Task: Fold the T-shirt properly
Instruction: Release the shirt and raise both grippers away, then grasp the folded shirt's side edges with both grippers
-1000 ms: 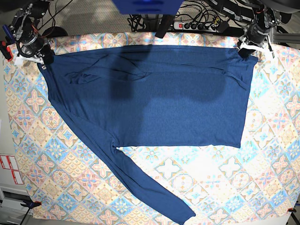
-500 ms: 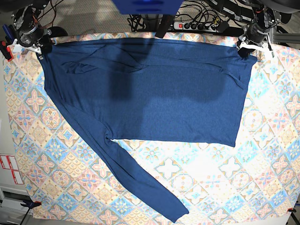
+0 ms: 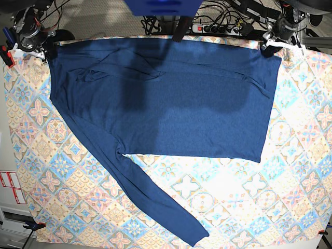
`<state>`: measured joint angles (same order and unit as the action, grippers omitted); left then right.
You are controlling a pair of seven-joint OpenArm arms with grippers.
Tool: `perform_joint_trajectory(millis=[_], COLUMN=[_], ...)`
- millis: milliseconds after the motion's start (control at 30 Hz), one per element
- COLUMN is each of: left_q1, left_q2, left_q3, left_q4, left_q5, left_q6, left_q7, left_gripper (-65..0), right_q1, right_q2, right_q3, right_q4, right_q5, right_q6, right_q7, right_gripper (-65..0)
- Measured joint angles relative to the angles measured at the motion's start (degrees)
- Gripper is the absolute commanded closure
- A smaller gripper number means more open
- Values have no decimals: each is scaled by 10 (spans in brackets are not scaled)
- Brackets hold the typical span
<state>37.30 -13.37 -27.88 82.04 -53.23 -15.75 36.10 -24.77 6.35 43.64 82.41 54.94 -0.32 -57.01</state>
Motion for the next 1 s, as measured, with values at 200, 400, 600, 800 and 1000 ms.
perform_joint_trajectory(millis=[200, 400, 600, 800, 1000], left_q1=[16, 57, 35, -38, -226], left_q2=[-2, -1, -1, -24, -32], left_q3=[0, -24, -47, -100, -121], left_q4=[0, 100, 184, 231, 161], left_q5=[-22, 8, 8, 21, 66], left_q6=[-2, 22, 23, 30, 23], left_q7=[3, 35, 37, 127, 198], left_gripper=[-154, -154, -152, -152, -152], right_q1=[1, 0, 8, 26, 84], right_q2=[0, -1, 2, 5, 2], right_q3=[3, 60, 73, 73, 68], right_q4=[1, 1, 1, 62, 77], right_q5=[1, -2, -2, 5, 1], right_q6=[0, -2, -3, 1, 1], right_q7=[0, 1, -3, 2, -9], right_gripper=[-131, -132, -132, -132, -132])
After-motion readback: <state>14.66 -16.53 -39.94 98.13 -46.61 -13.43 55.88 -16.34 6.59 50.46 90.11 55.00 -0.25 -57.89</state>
